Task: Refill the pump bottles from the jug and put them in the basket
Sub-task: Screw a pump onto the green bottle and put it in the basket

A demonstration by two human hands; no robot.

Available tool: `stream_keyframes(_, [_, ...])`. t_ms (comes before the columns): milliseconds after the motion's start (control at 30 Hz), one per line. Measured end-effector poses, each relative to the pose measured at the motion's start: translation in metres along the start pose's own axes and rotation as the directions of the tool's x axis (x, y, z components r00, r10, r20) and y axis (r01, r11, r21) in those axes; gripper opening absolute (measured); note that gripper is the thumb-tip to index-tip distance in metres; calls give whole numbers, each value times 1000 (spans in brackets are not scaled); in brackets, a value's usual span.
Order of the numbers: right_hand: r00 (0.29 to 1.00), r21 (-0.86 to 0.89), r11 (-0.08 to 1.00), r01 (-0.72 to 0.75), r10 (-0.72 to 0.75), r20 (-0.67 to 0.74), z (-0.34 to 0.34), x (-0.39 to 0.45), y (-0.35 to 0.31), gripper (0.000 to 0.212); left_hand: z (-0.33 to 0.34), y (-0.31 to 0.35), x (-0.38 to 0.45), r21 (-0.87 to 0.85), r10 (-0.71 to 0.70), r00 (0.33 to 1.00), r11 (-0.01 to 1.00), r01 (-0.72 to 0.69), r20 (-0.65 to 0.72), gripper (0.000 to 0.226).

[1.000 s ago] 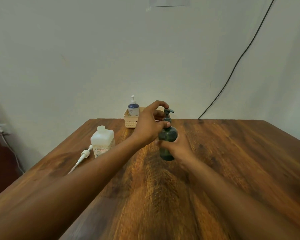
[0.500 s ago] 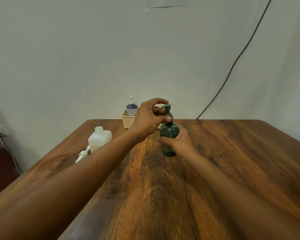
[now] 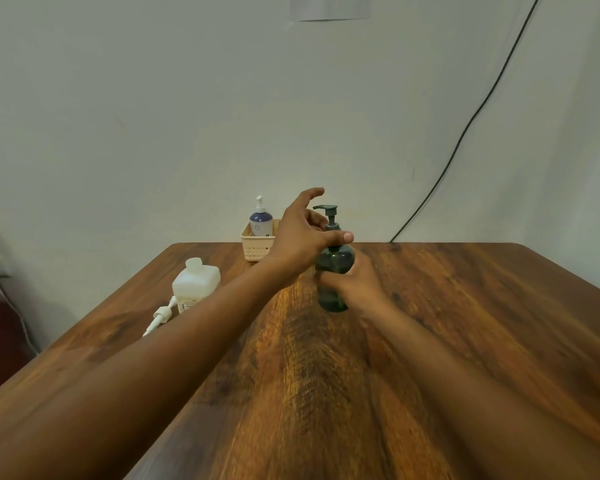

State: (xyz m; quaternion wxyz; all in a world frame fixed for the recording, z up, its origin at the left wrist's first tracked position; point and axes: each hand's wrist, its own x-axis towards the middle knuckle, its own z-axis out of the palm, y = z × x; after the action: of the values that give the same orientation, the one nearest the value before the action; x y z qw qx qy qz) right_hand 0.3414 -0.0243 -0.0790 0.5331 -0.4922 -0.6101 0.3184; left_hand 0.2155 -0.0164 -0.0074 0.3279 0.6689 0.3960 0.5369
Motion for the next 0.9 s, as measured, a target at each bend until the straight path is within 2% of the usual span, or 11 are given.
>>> stream_keyframes(100, [1000, 24, 1000, 16, -16, 4, -2, 1, 1, 58, -6, 2, 2, -17, -2, 998, 1000, 3, 65, 92])
stream_keyframes(267, [1000, 48, 998, 27, -28, 5, -6, -1, 0, 42, -18, 10, 4, -122, -76, 952, 986, 116, 297, 86])
stream_keyframes(367, [1000, 64, 998, 20, -21, 6, -5, -2, 1, 45, -23, 9, 7, -127, -96, 924, 980, 152, 370, 87])
stream_keyframes(433, [1000, 68, 998, 10, -11, 9, -4, -1, 1, 53, -21, 8, 8, -111, -98, 932, 983, 145, 349, 90])
stream_keyframes(500, [1000, 49, 999, 4, -4, 5, -3, -1, 0, 59, -14, 8, 7, -31, -71, 967, 996, 81, 245, 89])
stream_keyframes(567, [1000, 34, 999, 6, -6, 1, -3, -1, 0, 55, -7, 7, 4, 36, -24, 991, 999, 20, 135, 93])
stream_keyframes(667, [1000, 43, 999, 4, -4, 9, -3, -1, -2, 53, -2, 3, 3, 47, 18, 996, 999, -22, 89, 97])
stream_keyframes(767, [1000, 57, 998, 9, -9, 15, -6, -4, -3, 47, -8, 7, 4, 17, -12, 989, 1000, 10, 149, 98])
stream_keyframes(900, [1000, 71, 997, 11, -12, 25, -9, -8, 0, 38, -16, 11, 3, -111, -107, 936, 982, 152, 336, 92])
